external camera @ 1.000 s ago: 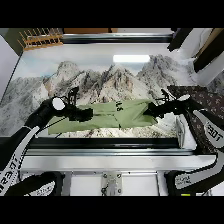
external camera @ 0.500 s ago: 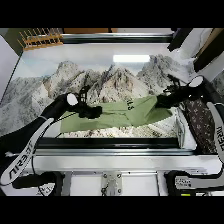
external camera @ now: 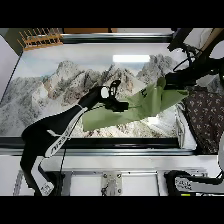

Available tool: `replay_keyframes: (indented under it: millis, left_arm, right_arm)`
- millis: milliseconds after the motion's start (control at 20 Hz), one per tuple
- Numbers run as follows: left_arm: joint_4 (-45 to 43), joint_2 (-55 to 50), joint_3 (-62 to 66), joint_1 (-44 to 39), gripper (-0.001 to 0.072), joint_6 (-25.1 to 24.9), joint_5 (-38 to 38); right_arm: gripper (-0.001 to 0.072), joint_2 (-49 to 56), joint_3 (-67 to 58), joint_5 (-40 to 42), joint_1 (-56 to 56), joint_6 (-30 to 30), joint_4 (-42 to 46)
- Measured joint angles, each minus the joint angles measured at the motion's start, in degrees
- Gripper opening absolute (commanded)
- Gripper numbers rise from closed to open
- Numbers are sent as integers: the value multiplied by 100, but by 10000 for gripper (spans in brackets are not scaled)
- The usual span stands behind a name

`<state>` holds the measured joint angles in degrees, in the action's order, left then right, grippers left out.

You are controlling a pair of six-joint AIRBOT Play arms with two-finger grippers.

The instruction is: Fold the clothes and pants, and hang the long-sleeved shirts on hangers.

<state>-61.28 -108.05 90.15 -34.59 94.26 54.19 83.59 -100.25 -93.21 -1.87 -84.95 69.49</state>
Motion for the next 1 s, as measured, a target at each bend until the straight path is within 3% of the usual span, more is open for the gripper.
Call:
replay_keyframes:
  millis: [500, 1000]
  left_arm:
    - [-11, -1226, 1740, -490, 7, 175, 286]
    - [-1110, -680, 1895, 505, 7, 321, 1473]
  right_arm:
    - [14, 7, -494, 4, 813, -214, 83]
    - [13, 372, -509, 299, 1419, -297, 105]
